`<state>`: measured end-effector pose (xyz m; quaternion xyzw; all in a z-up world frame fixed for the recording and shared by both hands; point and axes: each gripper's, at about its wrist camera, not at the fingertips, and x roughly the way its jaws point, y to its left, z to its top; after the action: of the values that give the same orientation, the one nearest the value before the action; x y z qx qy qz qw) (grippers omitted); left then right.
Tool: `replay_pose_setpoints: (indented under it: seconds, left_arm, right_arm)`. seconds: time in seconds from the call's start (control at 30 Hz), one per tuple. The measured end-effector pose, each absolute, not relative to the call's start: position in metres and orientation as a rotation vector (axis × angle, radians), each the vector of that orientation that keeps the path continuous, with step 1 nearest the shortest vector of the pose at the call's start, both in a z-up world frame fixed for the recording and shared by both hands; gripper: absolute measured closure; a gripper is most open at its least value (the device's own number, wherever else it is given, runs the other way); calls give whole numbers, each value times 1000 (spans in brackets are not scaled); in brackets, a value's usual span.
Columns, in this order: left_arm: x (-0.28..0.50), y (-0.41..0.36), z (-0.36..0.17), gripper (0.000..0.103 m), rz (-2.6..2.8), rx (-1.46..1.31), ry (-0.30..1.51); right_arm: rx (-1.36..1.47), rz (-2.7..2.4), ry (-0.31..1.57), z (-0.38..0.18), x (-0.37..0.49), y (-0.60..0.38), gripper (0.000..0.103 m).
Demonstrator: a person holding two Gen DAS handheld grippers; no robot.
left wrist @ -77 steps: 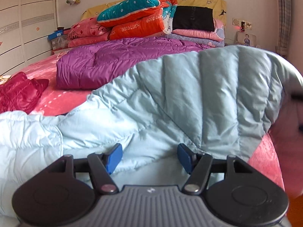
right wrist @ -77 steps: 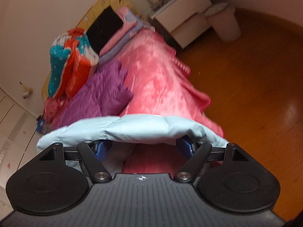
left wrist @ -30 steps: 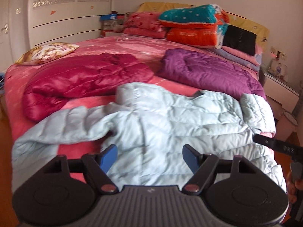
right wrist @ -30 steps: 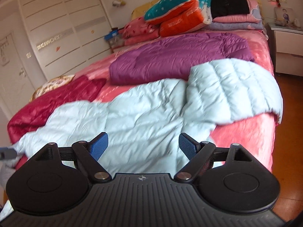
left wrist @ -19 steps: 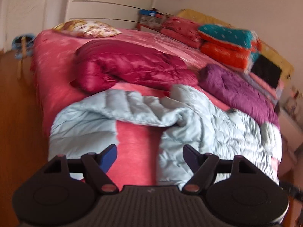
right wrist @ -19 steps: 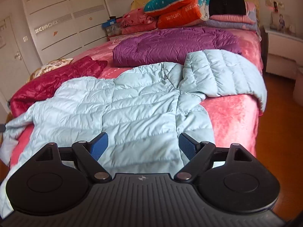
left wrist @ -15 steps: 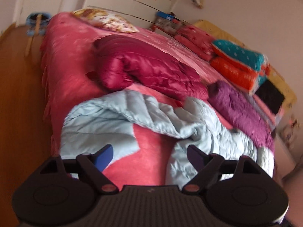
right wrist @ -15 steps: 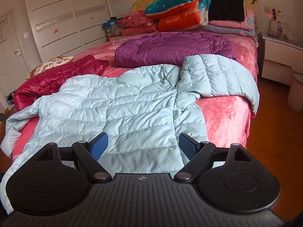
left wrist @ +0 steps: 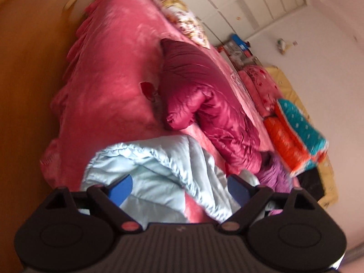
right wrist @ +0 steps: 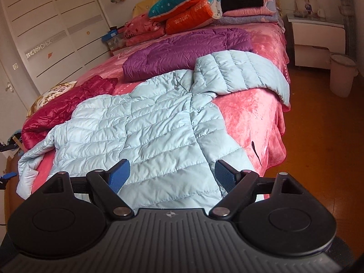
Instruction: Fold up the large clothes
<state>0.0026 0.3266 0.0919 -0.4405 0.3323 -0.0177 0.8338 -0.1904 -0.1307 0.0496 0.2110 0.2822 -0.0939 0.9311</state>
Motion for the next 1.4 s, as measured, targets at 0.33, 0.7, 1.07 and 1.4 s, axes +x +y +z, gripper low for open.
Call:
replay_pose_setpoints:
  seconds: [0.33, 0.7, 1.07, 1.4]
  left_arm:
    - [44, 337, 62, 35, -15, -1160, 678]
    - [54, 331, 64, 96, 58, -1061, 608]
    - [40, 268, 164, 99, 27, -580, 294]
    - [27, 119, 221, 99, -397, 21, 177]
  right_arm:
    - [485, -200, 616, 35, -174, -139, 1]
    - [470, -166, 653, 29, -165, -139, 1]
    - [485, -139, 643, 28, -165, -143, 1]
    - [547, -126, 610, 29, -174, -156, 1]
